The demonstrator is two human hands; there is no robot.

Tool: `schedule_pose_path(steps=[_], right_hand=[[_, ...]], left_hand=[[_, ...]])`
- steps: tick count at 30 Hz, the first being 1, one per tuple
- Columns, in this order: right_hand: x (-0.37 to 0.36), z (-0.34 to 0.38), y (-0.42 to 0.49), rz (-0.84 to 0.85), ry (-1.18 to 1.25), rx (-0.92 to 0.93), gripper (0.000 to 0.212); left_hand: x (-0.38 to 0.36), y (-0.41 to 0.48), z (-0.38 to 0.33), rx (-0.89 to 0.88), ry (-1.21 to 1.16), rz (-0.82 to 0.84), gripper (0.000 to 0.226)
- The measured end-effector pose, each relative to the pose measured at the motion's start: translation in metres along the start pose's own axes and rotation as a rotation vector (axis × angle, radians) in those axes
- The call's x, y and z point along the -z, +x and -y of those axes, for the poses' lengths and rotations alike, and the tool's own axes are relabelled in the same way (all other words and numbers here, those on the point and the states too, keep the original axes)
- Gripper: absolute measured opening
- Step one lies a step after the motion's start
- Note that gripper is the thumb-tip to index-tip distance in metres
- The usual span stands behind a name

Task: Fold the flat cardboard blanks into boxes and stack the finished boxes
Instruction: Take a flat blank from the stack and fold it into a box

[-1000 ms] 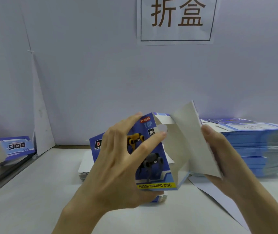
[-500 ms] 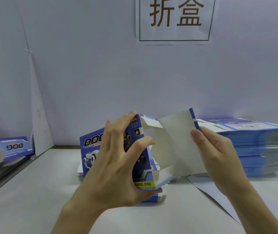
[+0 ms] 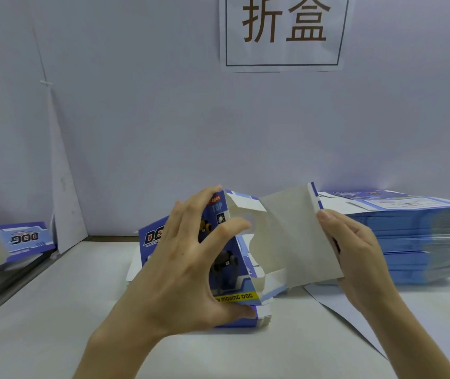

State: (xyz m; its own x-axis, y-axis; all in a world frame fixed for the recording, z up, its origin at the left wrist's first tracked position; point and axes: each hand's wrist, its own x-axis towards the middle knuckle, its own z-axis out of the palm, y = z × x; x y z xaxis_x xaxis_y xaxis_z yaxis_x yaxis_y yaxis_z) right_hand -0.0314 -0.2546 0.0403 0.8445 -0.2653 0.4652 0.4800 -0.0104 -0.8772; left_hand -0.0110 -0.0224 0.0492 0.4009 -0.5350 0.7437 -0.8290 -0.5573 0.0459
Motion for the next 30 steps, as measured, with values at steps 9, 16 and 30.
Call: schedule_pose_path(steps=[9,16,30], right_hand=[[0.001,0.002,0.0,-0.034,0.009,0.025,0.031],[-0.011,0.004,-0.009,0.254,0.131,-0.051,0.027],[-0.051,0.007,-0.035,0.286,-0.279,0.255,0.046]], left_hand=[[0.0,0.001,0.0,-0.058,0.092,-0.073,0.074],[-0.002,0.002,0.001,-0.045,0.129,-0.122,0.071],[-0.011,0.005,-0.01,-0.01,0.143,-0.221,0.068]])
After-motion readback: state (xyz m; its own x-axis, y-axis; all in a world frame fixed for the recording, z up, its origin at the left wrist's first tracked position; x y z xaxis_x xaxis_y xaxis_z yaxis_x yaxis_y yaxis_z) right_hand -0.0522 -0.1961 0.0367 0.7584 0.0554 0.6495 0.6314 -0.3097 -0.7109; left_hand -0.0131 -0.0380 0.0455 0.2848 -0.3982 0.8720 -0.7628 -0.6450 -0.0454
